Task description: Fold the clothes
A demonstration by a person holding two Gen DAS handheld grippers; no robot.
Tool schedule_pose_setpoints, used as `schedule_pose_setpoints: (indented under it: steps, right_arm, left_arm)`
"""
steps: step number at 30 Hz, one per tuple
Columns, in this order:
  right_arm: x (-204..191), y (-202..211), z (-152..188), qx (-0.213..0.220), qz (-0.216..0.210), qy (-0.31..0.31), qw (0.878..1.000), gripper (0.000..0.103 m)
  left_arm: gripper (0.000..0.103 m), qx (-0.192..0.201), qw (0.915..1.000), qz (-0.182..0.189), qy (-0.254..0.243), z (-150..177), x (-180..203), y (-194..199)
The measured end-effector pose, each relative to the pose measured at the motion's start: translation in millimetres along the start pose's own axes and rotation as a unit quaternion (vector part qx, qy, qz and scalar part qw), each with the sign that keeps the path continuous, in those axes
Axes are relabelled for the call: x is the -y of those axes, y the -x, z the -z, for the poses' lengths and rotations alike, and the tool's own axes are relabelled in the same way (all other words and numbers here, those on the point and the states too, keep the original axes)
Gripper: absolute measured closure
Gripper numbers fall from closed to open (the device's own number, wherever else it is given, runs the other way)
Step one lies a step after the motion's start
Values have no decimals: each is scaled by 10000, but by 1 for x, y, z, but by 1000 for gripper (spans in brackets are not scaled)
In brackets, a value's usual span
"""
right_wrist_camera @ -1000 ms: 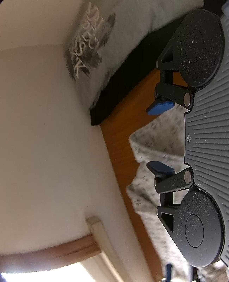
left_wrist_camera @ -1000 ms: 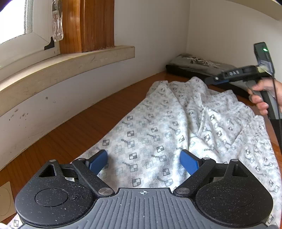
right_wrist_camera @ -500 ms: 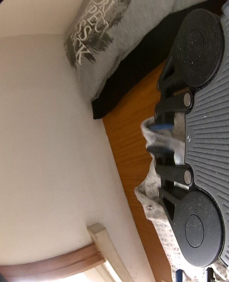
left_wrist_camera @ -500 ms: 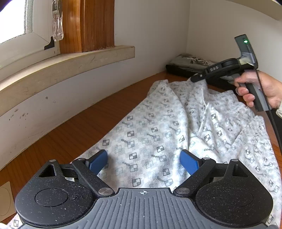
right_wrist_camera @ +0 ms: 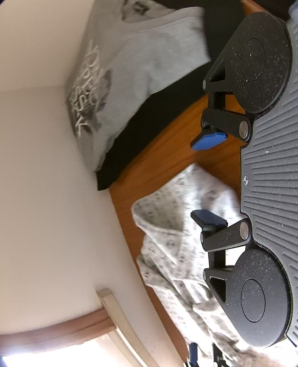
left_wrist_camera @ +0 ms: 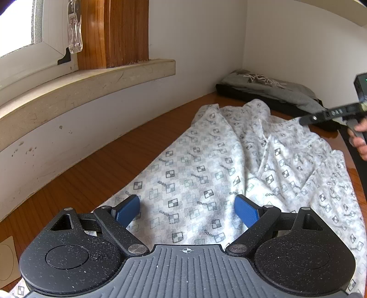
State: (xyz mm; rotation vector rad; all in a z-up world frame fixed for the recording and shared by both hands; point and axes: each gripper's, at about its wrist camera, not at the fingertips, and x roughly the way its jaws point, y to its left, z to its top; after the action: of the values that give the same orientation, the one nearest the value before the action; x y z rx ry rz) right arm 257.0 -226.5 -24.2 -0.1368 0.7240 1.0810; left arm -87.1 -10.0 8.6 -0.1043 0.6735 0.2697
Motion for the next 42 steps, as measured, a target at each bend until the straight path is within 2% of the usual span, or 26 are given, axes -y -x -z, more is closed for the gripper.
schedule_pose_setpoints:
  steps: [6,11,15,18,19,20,21,23,24,25,26,27,32,38,42]
  right_arm:
    - [1,0,9,100,-395,-225,9989,42]
    - [-3,-2,10,191,-473,-136,9986,42]
    - [-1,-1,14,301,-556,7,9980,42]
    - [0,-1,17,398,-603,90,9973,42]
    - [-2,-1,17,413,-577,183,9973,42]
    - [-4,-2,18,416,-533,299,9973,42]
    - [-7,-3,18,409,-440,426,9973,42]
    - [-16,-7,16,356,-95,730,9966,42]
    - [-22,-9,16,322,62,887,9955,40]
    - [-24,-11,16,298,117,976,9947,40]
    - [-25,-12,15,282,136,999,9945,39]
    - [-24,-12,15,279,126,985,9947,39]
    - [-20,-11,16,314,-10,961,9949,38]
    - [-17,-9,16,347,-223,863,9954,38]
    - [-13,-8,16,348,-376,707,9962,38]
  left_arm:
    - [12,-1,10000,-9,5,0,0,-1]
    - [5,-68,9999,-140,62,-2,0,-2]
    - [6,-7,9998,-217,26,-16,2,-4]
    - [16,178,9992,-331,-102,-37,7,-12]
    - [29,209,9990,-368,-151,-45,8,-17]
    - [36,225,9989,-359,-196,-54,10,-24]
    - [37,240,9988,-343,-241,-62,11,-31]
    - [56,271,9986,-313,-330,-79,14,-46]
    - [60,234,9986,-302,-374,-86,16,-56]
    - [64,191,9985,-292,-419,-93,18,-66]
    - [74,148,9984,-281,-463,-100,19,-76]
    - [77,111,9984,-258,-485,-105,21,-86]
    - [81,-105,9984,-76,-549,-116,26,-130]
    - [83,-35,9967,-169,-788,-111,33,-137]
    - [83,-99,9970,-167,-753,-126,41,-139]
